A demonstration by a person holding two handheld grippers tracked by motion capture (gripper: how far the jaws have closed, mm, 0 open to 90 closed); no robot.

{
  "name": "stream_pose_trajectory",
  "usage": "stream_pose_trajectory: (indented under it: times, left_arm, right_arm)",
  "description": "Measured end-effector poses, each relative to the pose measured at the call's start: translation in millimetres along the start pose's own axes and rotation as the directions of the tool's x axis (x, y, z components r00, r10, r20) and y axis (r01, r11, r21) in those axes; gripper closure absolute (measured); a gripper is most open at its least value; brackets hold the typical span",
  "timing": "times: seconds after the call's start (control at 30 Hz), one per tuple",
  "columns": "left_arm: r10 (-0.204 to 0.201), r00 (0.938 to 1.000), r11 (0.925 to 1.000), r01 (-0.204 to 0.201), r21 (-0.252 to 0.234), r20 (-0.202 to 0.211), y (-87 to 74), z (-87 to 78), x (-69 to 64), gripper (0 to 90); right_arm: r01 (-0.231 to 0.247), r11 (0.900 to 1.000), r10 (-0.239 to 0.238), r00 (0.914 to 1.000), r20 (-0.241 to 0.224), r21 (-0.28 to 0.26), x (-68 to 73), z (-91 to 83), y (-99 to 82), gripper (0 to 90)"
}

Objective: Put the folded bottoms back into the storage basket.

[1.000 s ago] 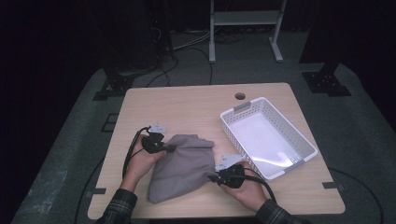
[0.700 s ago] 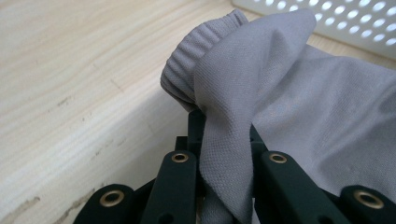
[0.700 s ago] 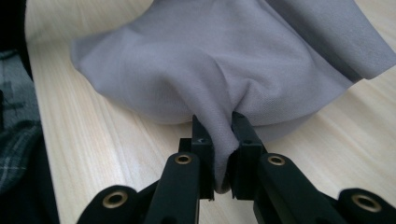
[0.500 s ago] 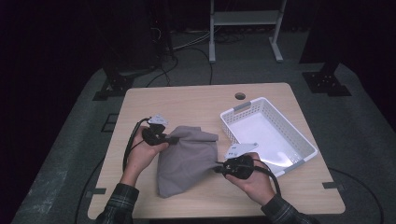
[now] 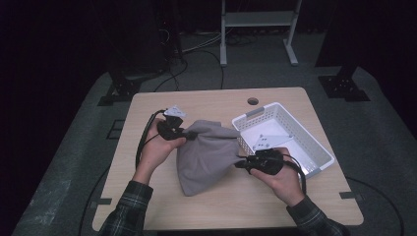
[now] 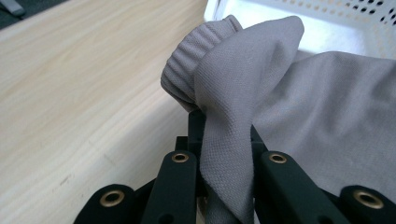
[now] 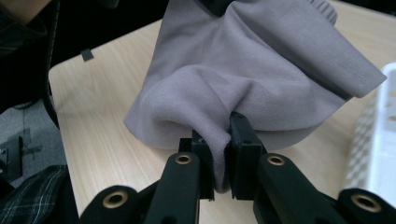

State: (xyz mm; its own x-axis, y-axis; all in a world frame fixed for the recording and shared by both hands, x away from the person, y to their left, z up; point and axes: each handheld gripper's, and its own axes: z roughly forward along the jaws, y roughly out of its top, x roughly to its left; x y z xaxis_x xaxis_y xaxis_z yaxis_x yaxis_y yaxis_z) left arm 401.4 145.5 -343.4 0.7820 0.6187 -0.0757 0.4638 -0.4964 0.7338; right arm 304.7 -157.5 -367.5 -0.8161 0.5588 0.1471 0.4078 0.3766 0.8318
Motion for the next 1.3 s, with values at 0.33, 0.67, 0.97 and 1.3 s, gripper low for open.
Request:
stream_pose_trajectory:
  times: [0.33,0.67,0.97,1.3]
  left_arm:
    - [0.023,0.9994,0.9991,-0.022,-0.036,0.026,36.3,4.3,-12.3,80.7]
    - [0.052,0.9965,0.9977,-0.049,-0.046,0.065,73.6,26.9,-26.5,80.7]
    - [0.071,0.992,0.9963,-0.066,-0.055,0.105,104.4,54.8,-36.6,80.7]
    - [0.061,0.9874,0.9959,-0.05,-0.075,0.146,126.1,95.4,-47.2,80.7]
  right_arm:
    - [-0.024,0.9983,0.026,0.9991,0.033,-0.052,-19.9,-38.9,13.0,81.8]
    - [-0.056,0.9946,0.063,0.9952,0.075,-0.087,-44.4,-75.5,14.2,81.8]
    - [-0.11,0.9881,0.123,0.984,0.128,-0.108,-75.3,-103.5,3.9,81.9]
    - [-0.151,0.982,0.172,0.9625,0.21,-0.114,-104.0,-127.8,-9.4,81.9]
